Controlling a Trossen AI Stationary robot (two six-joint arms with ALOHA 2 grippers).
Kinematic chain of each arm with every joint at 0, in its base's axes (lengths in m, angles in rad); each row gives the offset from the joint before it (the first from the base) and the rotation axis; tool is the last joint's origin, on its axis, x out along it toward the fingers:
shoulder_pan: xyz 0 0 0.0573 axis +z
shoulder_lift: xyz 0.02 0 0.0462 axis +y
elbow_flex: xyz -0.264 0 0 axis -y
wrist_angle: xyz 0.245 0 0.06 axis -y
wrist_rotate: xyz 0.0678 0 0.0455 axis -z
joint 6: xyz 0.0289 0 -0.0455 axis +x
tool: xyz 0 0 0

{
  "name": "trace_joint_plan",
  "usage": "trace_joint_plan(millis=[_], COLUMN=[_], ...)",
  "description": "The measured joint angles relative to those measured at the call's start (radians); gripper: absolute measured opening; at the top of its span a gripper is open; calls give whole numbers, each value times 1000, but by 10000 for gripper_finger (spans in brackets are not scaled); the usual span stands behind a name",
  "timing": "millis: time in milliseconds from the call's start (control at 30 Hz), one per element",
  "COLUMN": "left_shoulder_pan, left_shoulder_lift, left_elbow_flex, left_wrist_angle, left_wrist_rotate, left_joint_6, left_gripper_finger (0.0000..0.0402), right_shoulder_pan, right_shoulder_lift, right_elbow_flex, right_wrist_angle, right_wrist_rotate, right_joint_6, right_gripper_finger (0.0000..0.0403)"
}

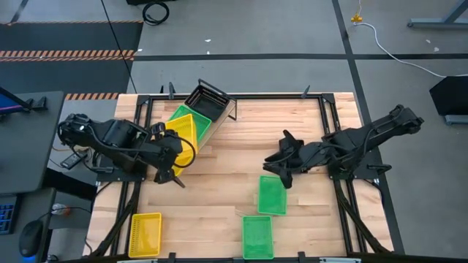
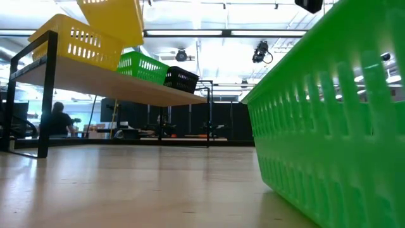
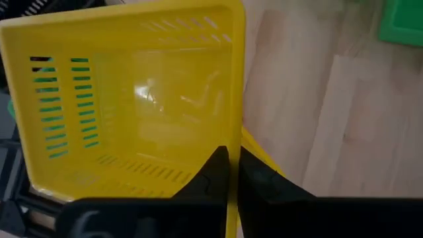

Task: Stack baskets on shelf by color
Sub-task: Stack the top yellow bin on top of the other yellow bin on the shelf

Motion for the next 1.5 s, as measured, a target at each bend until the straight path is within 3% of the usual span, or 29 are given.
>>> trace_joint_plan(millis=[367, 800, 1233, 1500], left_shoulder_pan=[38, 38, 37, 43], left_shoulder_lift=[2, 13, 49, 48], left_elbow_flex=[-7, -7, -7, -7], left_wrist_angle=[0, -1, 0, 0], left_wrist_rotate=[48, 66, 223, 174], left_joint_6=[-235, -490, -558, -567], left_gripper_finger=[14, 14, 29, 67], right_shoulder_pan=[5, 5, 5, 6], right_shoulder_lift=[90, 102, 102, 101], right_elbow_flex=[0, 0, 0, 0], right_wrist_angle=[-3, -4, -7, -7], right_wrist_rotate=[-67, -109, -159, -184], right_joint_6=[-5, -92, -94, -94], right_gripper_finger=[174, 174, 174, 174])
